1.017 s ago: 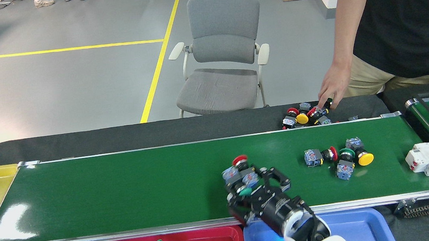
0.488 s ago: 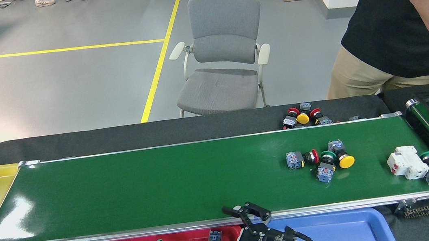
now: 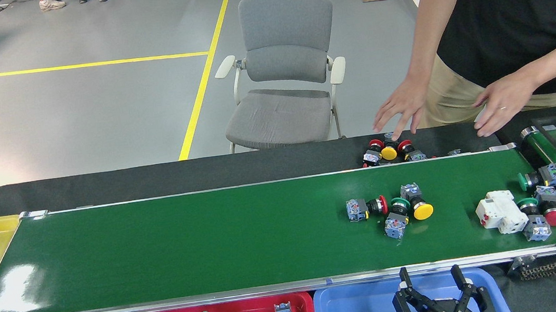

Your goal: Pick switch part from conveyor to tray

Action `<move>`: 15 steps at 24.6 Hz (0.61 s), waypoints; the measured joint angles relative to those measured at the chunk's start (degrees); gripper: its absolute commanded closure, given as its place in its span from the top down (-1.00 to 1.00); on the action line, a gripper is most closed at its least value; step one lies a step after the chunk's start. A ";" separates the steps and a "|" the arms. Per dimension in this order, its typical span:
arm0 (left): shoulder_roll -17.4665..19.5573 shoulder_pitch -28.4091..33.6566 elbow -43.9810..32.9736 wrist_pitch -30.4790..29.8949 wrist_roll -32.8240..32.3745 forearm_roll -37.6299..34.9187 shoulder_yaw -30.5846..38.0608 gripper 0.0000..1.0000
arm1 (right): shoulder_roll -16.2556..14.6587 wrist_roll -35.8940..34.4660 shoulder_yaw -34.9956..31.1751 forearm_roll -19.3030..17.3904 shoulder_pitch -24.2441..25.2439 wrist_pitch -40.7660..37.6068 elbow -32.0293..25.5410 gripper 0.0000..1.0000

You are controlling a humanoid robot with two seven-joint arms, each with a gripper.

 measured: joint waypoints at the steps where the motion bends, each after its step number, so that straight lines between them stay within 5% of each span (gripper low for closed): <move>1: 0.00 -0.06 0.00 0.00 0.00 0.00 -0.07 1.00 | 0.00 0.25 0.04 0.23 -1.02 0.67 0.26 0.97; 8: 0.01 -0.17 -0.01 -0.12 0.00 0.00 -0.21 1.00 | 0.02 5.90 6.56 3.50 -14.25 6.59 9.38 0.97; 15: 0.02 -0.20 0.00 -0.23 0.00 0.00 -0.21 1.00 | 0.01 7.85 11.78 3.59 -20.72 11.86 17.55 0.97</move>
